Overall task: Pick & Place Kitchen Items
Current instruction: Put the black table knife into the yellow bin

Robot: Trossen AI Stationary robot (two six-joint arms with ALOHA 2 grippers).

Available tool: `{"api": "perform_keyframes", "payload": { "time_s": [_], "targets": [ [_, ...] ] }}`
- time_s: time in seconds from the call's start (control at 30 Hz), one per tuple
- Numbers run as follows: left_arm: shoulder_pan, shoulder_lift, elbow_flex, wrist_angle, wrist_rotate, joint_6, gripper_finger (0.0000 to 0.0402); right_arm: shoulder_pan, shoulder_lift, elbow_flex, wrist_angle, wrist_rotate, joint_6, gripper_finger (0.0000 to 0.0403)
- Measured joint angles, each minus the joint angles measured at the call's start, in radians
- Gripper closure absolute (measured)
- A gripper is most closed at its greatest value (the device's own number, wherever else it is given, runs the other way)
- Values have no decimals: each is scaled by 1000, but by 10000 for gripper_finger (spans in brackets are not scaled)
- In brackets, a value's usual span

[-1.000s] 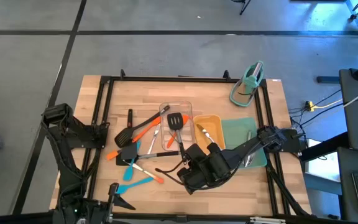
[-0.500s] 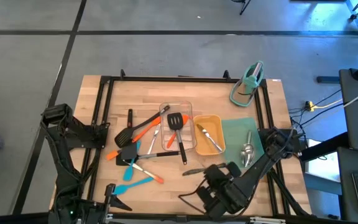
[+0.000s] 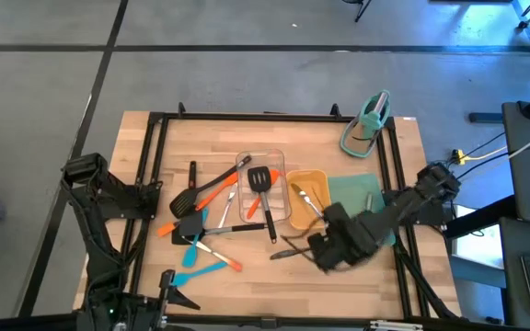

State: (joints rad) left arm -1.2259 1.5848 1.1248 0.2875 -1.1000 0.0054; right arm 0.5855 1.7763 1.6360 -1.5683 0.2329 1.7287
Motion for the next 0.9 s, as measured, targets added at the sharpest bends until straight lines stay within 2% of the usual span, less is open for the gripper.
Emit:
{"api": "perform_keyframes", "payload": {
  "time_s": [0.1, 0.4, 0.5, 0.77, 0.9],
  "targets": [
    [0, 0, 0, 0, 0, 7, 176, -92, -1, 0, -1, -72, -112, 387],
    [-4, 0, 0, -1, 0, 6, 176, -277, 7, 0, 79, -89, -333, 387],
    [-9, 1, 0, -6, 0, 1, 176, -304, 30, 0, 148, -110, -404, 387],
    [-21, 1, 0, -11, -6, -8, 176, -330, 99, 0, 55, -133, -407, 387],
    [-24, 1, 0, -14, -18, -5, 176, -330, 121, 0, 67, -136, -402, 387]
  ]
}}
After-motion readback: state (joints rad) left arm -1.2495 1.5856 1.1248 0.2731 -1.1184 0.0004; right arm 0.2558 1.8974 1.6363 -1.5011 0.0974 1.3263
